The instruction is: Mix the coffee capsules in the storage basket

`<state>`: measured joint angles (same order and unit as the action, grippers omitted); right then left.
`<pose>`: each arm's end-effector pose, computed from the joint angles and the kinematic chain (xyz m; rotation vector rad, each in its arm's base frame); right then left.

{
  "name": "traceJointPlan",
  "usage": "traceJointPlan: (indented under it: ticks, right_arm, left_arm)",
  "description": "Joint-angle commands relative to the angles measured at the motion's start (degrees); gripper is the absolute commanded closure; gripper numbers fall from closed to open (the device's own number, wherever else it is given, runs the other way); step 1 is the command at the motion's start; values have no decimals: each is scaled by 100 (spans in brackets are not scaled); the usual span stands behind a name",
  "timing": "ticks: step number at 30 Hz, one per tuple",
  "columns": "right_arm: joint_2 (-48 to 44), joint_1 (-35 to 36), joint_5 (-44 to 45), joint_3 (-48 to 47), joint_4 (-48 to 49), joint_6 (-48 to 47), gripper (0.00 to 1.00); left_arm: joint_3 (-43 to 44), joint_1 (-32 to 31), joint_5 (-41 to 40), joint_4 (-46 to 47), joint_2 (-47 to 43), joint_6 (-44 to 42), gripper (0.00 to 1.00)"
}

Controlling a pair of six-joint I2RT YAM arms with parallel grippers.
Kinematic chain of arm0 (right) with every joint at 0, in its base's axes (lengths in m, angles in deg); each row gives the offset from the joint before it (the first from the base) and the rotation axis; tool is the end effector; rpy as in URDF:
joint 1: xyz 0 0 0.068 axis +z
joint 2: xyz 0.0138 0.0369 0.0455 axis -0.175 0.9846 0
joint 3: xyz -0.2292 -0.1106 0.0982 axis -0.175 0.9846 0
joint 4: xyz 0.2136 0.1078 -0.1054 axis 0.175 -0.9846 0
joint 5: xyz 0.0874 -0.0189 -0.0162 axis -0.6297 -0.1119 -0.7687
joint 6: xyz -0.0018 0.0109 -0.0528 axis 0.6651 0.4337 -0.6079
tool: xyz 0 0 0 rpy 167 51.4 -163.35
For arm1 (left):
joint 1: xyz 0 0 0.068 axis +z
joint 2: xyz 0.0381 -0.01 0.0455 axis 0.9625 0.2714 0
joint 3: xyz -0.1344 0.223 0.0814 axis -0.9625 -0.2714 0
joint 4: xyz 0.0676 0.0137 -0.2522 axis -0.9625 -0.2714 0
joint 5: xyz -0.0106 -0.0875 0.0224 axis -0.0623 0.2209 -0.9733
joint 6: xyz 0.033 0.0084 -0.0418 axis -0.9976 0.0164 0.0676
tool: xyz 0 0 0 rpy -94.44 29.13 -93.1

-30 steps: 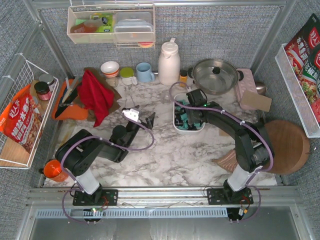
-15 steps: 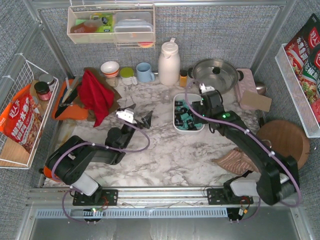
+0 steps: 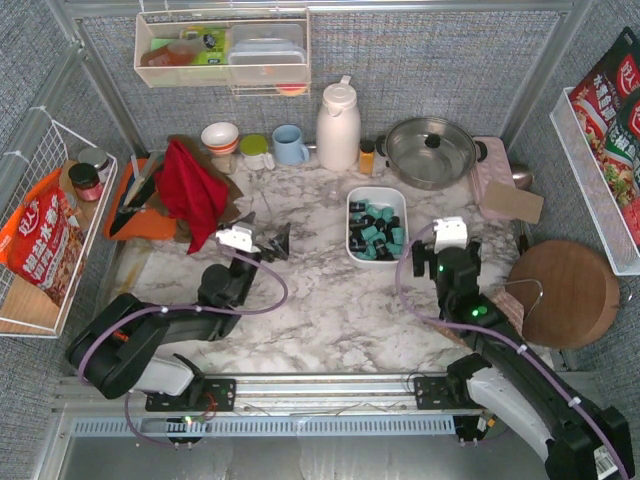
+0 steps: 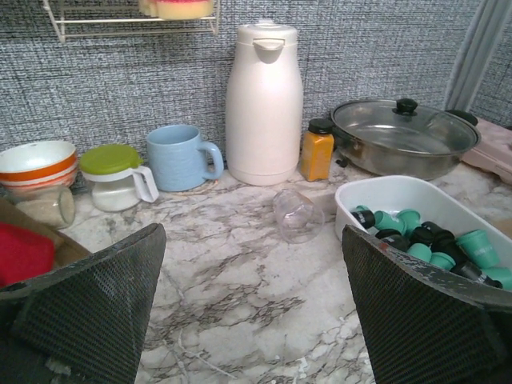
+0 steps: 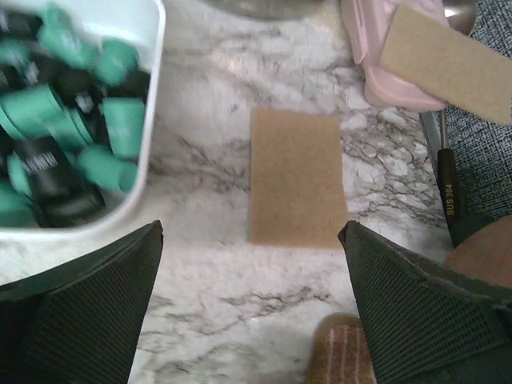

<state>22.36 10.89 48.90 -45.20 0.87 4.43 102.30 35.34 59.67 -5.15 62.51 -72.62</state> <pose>0.1778 0.0486 0.2604 0.0410 1.8164 -0.2367 0.1941 -0.1462 0.2229 0.1992 1.2048 -0.4692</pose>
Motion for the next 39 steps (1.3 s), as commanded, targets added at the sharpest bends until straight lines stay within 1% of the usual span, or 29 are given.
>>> traceJointPlan:
  ticks: [1,3,6,9,12,13,15,16,20,25,26,27,28,29,30,32,33,34,35,36,37,38,39]
  right_arm:
    - [-200,-4,-296,1085,2338,-1419,1]
    - [-93,-34,-328,1378,2674,-1396,1]
    - [317,-129,-334,1358,2499,-1103,1]
    - [978,-237,-358,1307,2616,-844,1]
    - [1768,-396,-373,1373,3154,-427,1]
    - [2037,-431,-351,1364,3374,-441,1]
    - [2388,-438,-356,855,2742,-309,1]
    - [2561,-479,-387,713,2622,-290,1]
    - [3113,-489,-349,386,2775,-424,1]
    - [3579,-487,-171,624,4318,-766,1]
    - [3727,-541,-226,721,4697,-727,1]
    - [3959,-611,-397,906,5366,-775,1]
    - [4200,-636,-206,1056,5981,-768,1]
    - [4244,-661,100,1193,6287,-644,1]
    - [4230,-740,96,1329,6472,-506,1]
    - [4120,-950,-553,1545,6545,-302,1]
    - [4165,-1120,-1023,1599,6557,-272,1]
    - [4405,-1218,-1417,1566,6737,-372,1]
    - [4607,-1234,-1491,1483,6909,-413,1]
    - [4493,-1253,-1520,1453,6687,-369,1]
    - [4274,-1281,-1599,1332,6092,-324,1]
    - [4206,-1389,-1847,1142,5732,-285,1]
    - [4301,-1451,-1870,1029,5665,-246,1]
  left_arm:
    - [-53,-7,-301,-186,-179,-80,1]
    - [-62,-6,-381,-276,-226,-80,1]
    - [-87,-5,-472,-323,-248,-67,1]
    - [-114,-4,-543,-332,-251,-71,1]
    - [-143,-3,-614,-342,-286,-86,1]
    - [-163,-5,-627,-350,-307,-90,1]
    - [-212,-2,-677,-374,-363,-114,1]
    - [-227,-3,-703,-400,-384,-127,1]
    - [-251,-4,-795,-495,-418,-127,1]
    - [-242,-2,-773,-493,-375,-56,1]
    - [-238,-6,-771,-489,-373,-54,1]
    - [-238,-5,-768,-489,-374,-53,1]
    - [-238,-2,-770,-495,-385,-58,1]
    - [-246,-2,-775,-507,-402,-66,1]
    - [-253,-6,-785,-527,-427,-77,1]
    - [-264,-5,-824,-593,-496,-88,1]
    - [-264,-2,-845,-620,-512,-95,1]
    - [-264,-2,-857,-643,-528,-93,1]
    - [-257,-5,-858,-654,-532,-89,1]
    - [-246,-2,-852,-655,-536,-84,1]
    - [-236,-7,-839,-655,-539,-73,1]
    - [-238,-3,-825,-667,-572,-63,1]
    - [-241,-3,-816,-683,-615,-73,1]
